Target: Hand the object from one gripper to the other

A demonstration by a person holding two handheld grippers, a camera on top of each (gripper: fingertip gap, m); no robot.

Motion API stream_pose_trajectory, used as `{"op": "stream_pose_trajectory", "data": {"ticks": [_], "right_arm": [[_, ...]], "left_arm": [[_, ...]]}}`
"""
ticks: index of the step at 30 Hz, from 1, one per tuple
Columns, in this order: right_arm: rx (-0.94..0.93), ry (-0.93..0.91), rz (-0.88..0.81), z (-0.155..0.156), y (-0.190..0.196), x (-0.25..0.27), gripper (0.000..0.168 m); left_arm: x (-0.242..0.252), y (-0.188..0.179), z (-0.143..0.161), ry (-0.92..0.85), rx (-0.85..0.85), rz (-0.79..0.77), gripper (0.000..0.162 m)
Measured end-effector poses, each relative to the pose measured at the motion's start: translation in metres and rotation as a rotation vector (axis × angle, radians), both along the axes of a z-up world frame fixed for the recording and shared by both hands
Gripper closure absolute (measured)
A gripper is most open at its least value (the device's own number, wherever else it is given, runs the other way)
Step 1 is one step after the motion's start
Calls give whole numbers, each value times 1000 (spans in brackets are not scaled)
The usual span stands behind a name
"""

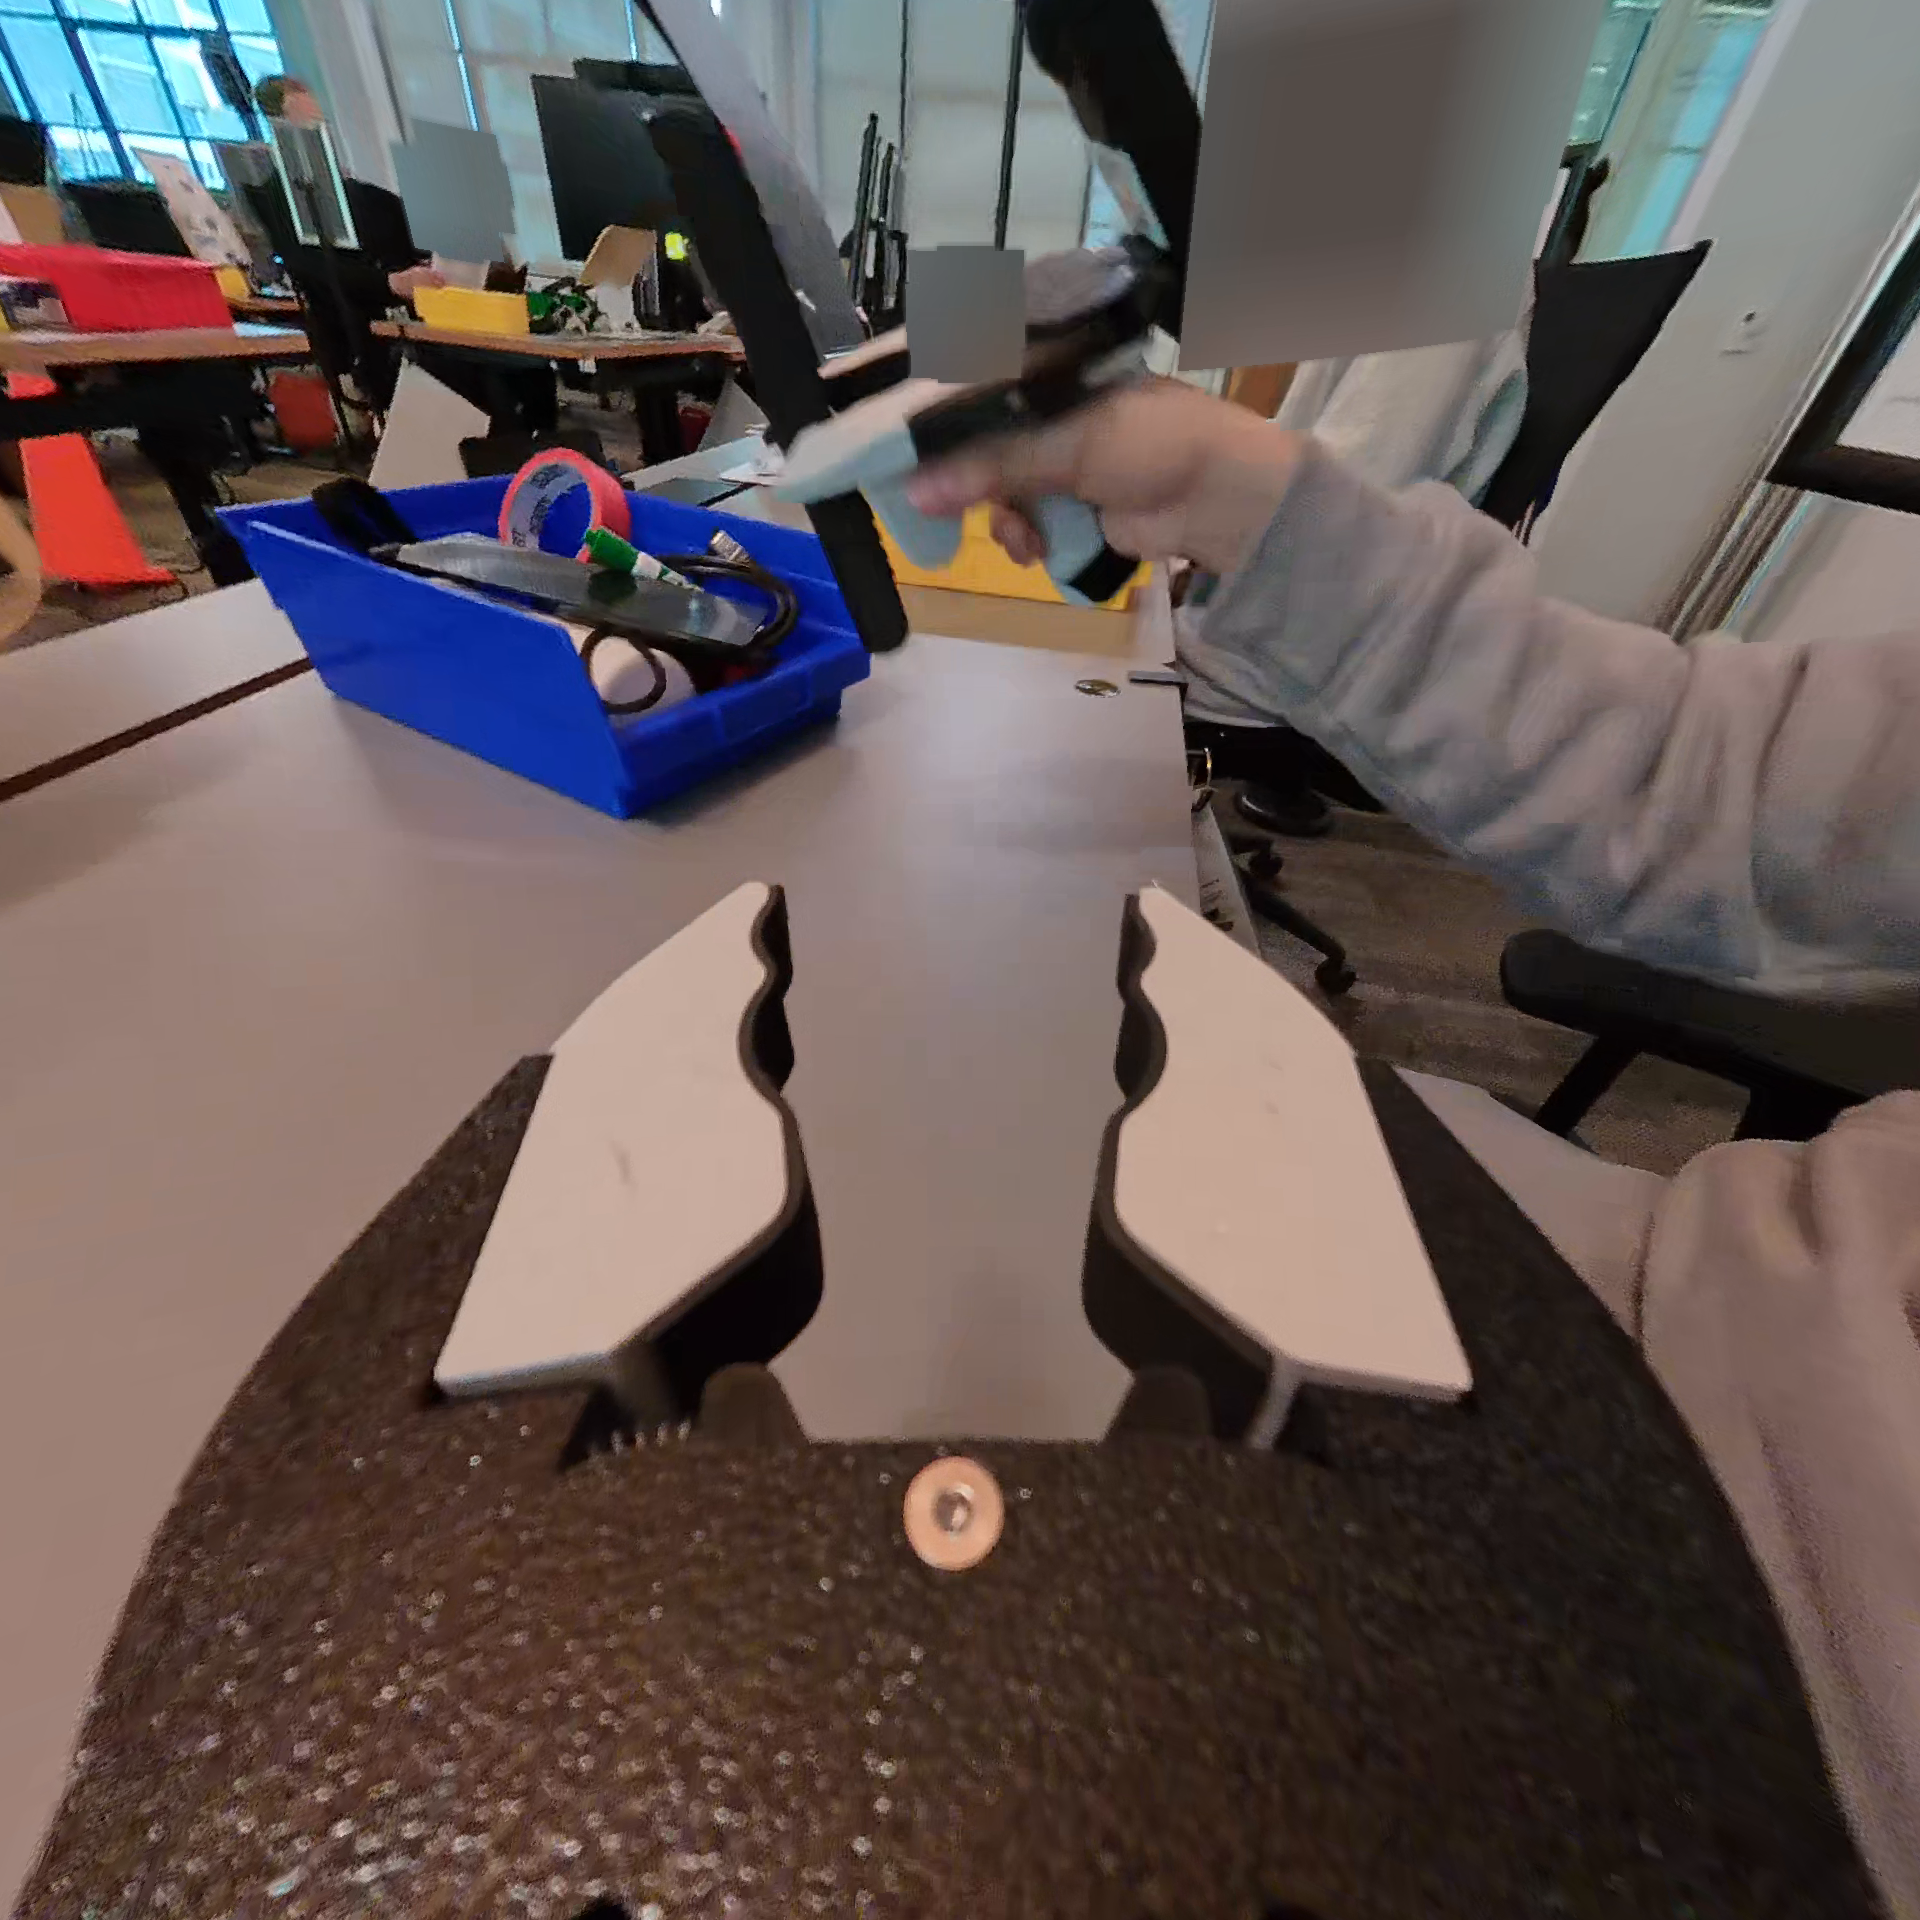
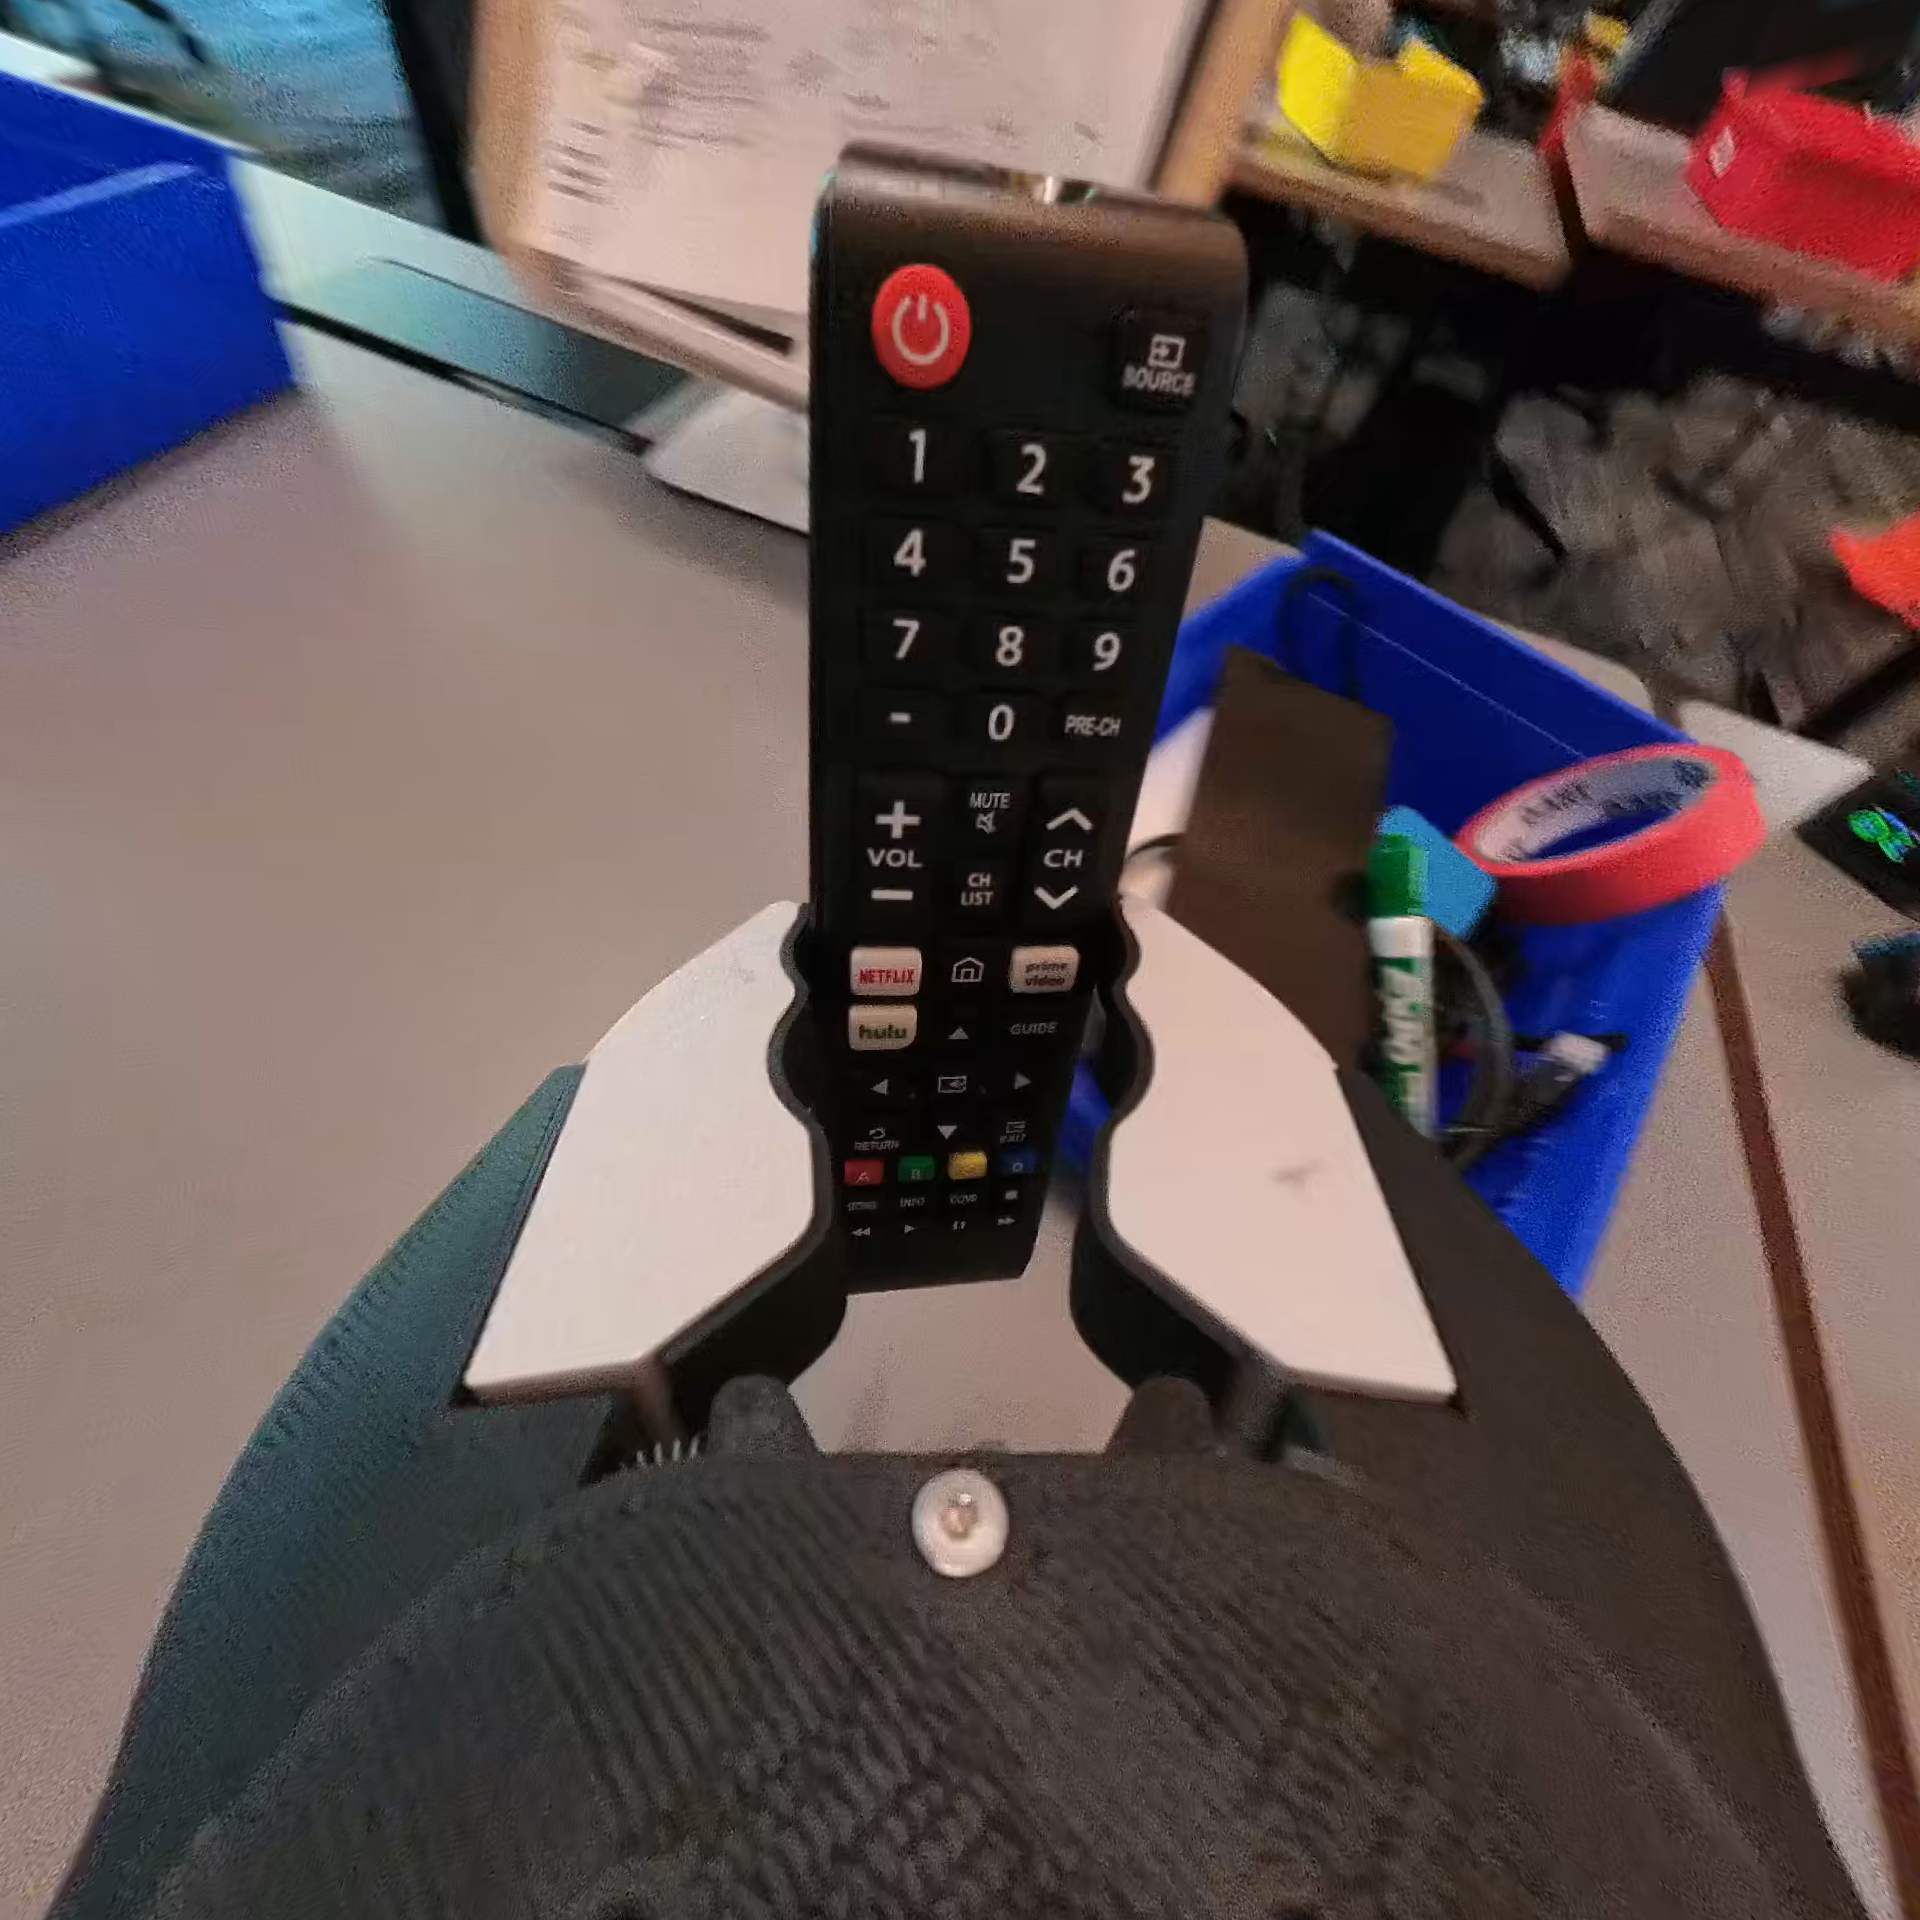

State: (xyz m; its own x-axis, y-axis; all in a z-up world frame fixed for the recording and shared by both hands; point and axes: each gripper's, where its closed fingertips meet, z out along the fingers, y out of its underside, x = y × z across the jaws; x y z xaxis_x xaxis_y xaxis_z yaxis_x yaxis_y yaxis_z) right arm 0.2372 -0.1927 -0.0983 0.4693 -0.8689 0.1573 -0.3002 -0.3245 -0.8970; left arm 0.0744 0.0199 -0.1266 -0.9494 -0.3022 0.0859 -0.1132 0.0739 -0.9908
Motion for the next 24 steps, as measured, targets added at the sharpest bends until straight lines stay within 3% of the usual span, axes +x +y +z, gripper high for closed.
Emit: {"op": "stream_pose_trajectory", "data": {"ticks": [1, 9, 15, 20, 24], "right_arm": [[-7, 41, -47, -1, -14, 21, 116], [-82, 326, -239, -50, -65, 124, 115], [-206, 224, -336, -62, -88, 146, 109], [-321, -22, -239, -31, -60, 120, 109], [-172, -209, -35, -17, 2, 64, 111]], "left_arm": [[2, 2, -1, 12, -6, 5, 103], [15, 22, -6, 22, 3, 33, 107], [23, 39, -1, 56, -64, 60, 109], [31, 60, 7, 43, -92, 120, 110], [58, 112, 30, -1, -169, 376, 111]]}}
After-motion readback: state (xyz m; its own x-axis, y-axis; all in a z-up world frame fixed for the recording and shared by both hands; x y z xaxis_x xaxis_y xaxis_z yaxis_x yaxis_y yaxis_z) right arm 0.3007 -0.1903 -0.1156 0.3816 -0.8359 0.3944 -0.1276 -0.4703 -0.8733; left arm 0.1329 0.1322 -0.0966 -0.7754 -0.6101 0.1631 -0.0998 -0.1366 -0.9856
